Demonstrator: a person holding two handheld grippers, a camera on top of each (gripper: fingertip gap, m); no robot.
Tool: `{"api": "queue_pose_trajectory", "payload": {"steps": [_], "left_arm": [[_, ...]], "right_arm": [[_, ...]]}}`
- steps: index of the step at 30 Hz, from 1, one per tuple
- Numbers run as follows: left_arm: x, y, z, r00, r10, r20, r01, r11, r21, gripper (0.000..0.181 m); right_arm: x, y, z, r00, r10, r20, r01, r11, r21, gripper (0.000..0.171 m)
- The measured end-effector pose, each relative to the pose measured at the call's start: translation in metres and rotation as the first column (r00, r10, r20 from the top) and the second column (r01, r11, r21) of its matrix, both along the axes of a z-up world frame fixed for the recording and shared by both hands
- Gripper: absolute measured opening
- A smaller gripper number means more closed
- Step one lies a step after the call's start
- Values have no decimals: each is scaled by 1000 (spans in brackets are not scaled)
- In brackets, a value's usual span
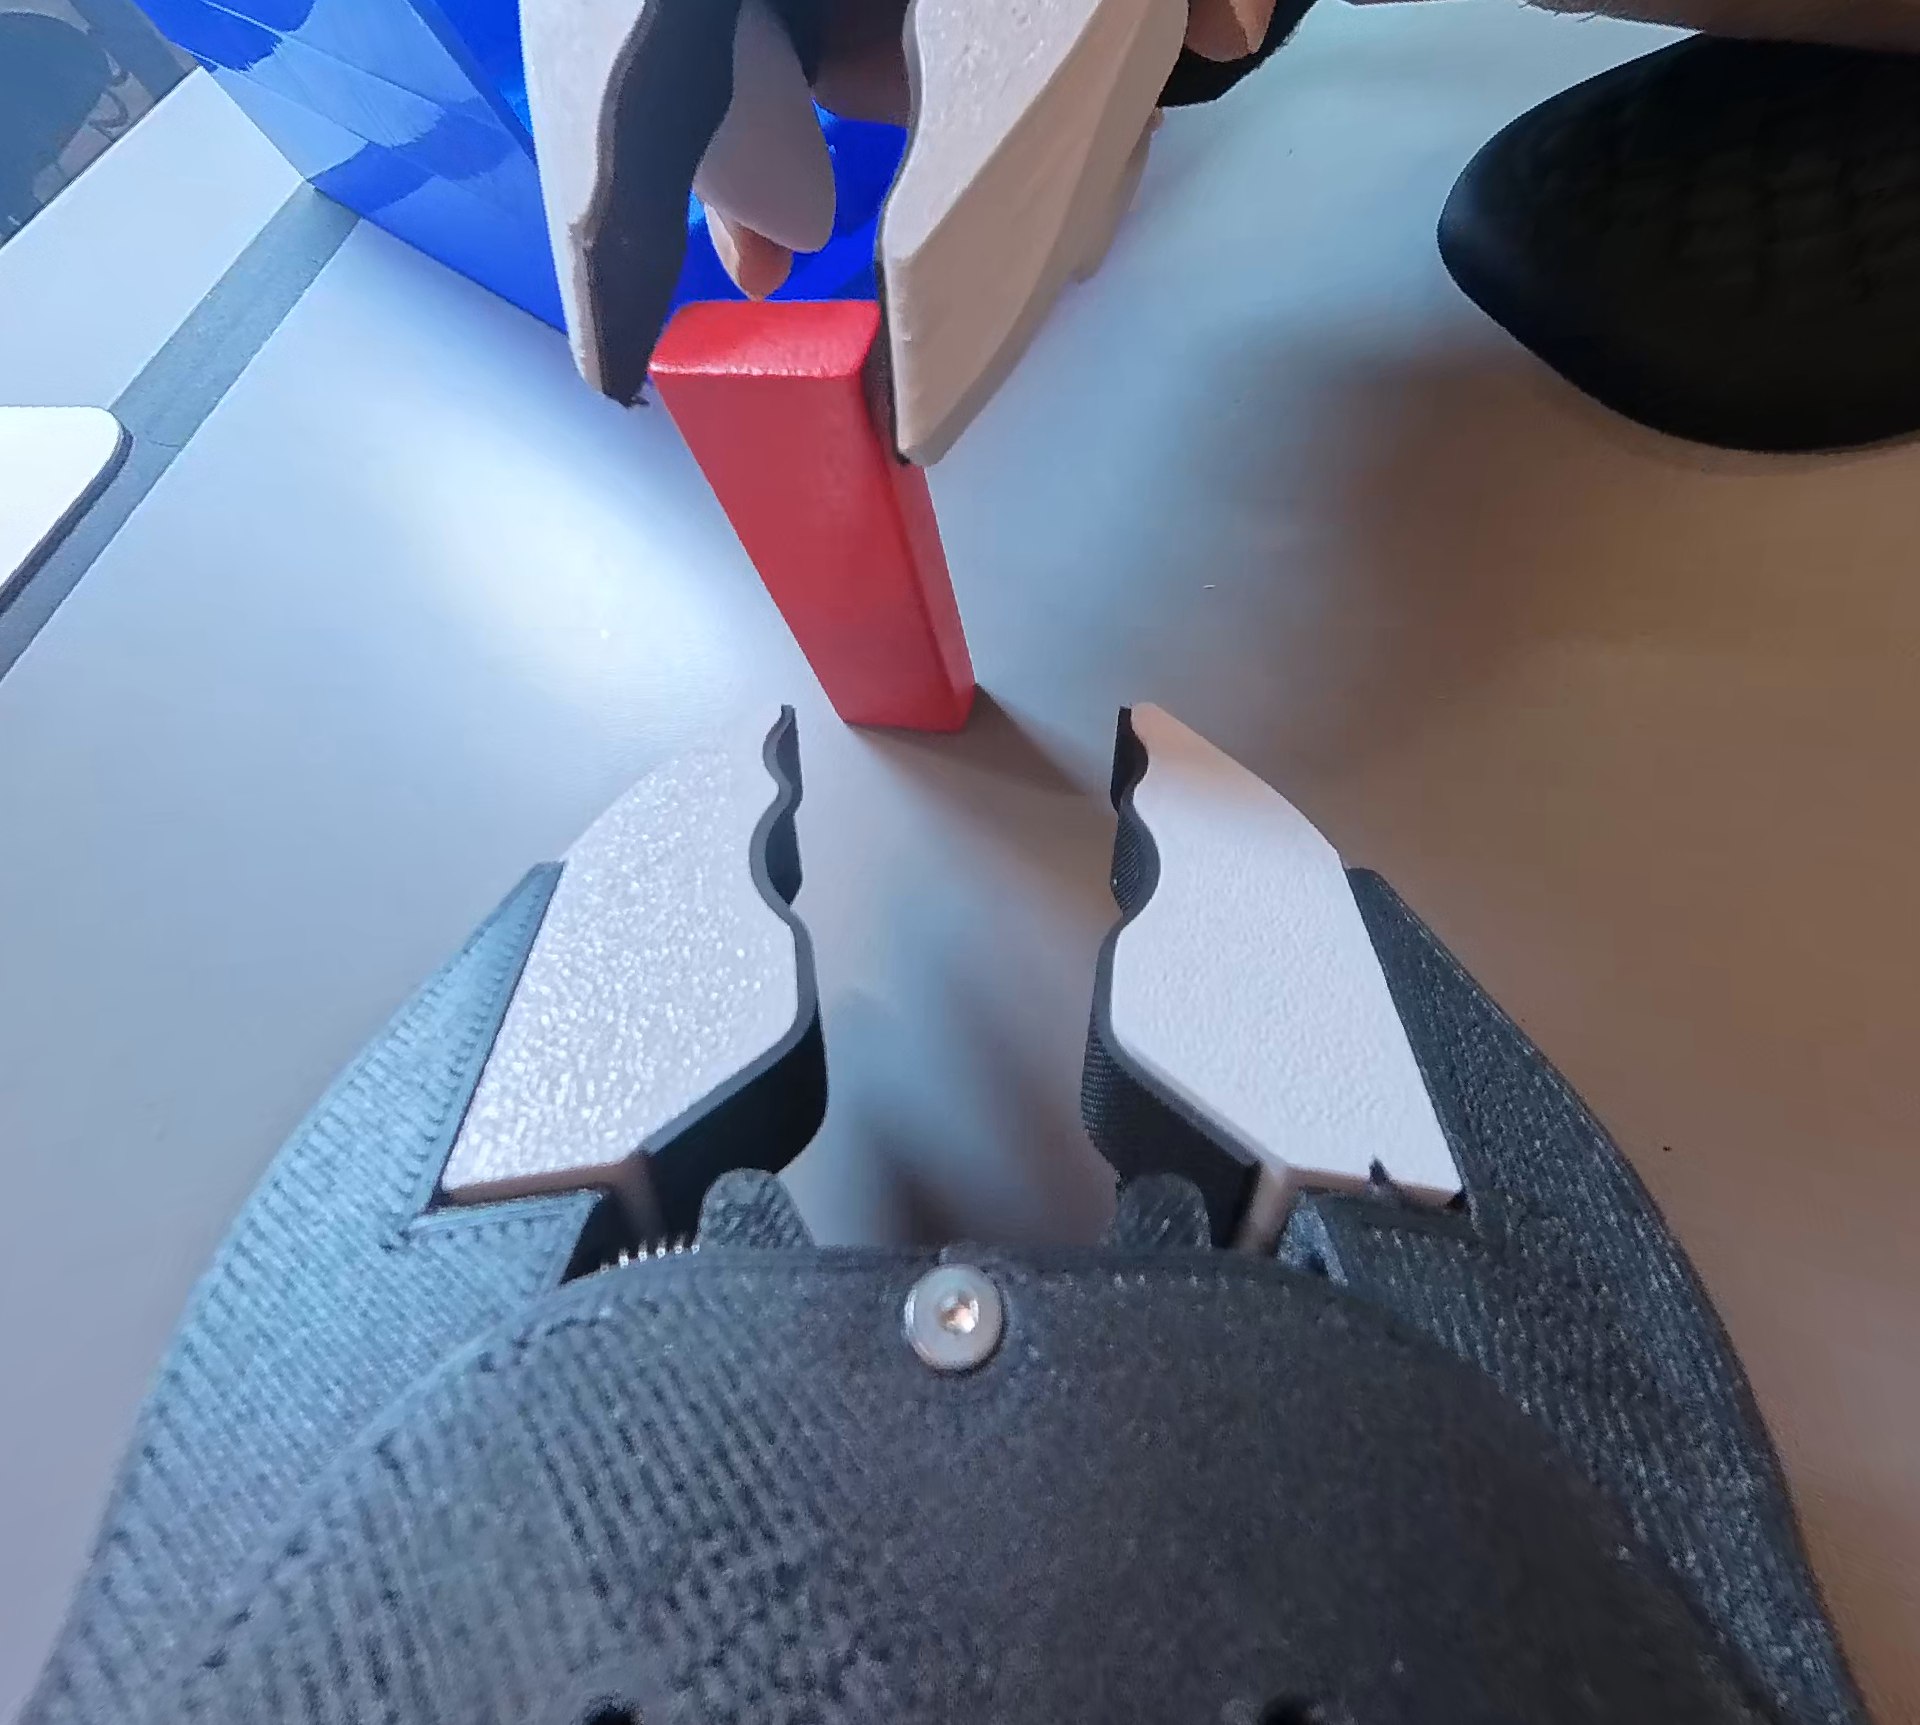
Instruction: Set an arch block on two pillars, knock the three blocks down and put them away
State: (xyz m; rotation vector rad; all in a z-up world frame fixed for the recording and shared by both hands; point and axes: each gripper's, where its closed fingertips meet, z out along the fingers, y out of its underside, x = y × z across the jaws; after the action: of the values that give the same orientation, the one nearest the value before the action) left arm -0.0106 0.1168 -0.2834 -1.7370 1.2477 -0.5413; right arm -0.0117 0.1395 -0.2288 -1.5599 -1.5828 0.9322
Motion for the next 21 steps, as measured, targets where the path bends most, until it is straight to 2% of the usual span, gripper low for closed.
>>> {"api": "queue_pose_trajectory", "payload": {"steps": [8, 10, 12, 14, 17, 19, 21], "left_arm": [[-5, 4, 22, 998, 17, 62, -20, 999, 42, 53], [-15, 8, 39, 997, 34, 63, -39, 996, 85, 54], [-34, 15, 71, 995, 73, 63, -83, 982, 168, 53], [-63, 20, 119, 986, 130, 108, -154, 953, 260, 52], [-129, 27, 187, 945, 270, 186, -322, 871, 371, 45], [-181, 37, 209, 902, 395, 172, -431, 819, 380, 45], [-228, 48, 207, 872, 481, 91, -483, 816, 317, 46]], "right_arm": [[11, -12, 26, 996, 0, -86, 1, 1000, 11, 52], [20, -17, 33, 994, -4, -109, 7, 1000, 27, 52], [29, -20, 40, 991, -17, -135, 23, 999, 38, 52], [39, -24, 44, 986, -29, -166, 35, 999, 31, 52], [50, -28, 42, 981, -49, -188, 51, 999, 2, 51], [56, -29, 38, 981, -64, -186, 62, 998, -13, 51], [60, -31, 35, 980, -72, -183, 71, 997, -16, 51]]}}
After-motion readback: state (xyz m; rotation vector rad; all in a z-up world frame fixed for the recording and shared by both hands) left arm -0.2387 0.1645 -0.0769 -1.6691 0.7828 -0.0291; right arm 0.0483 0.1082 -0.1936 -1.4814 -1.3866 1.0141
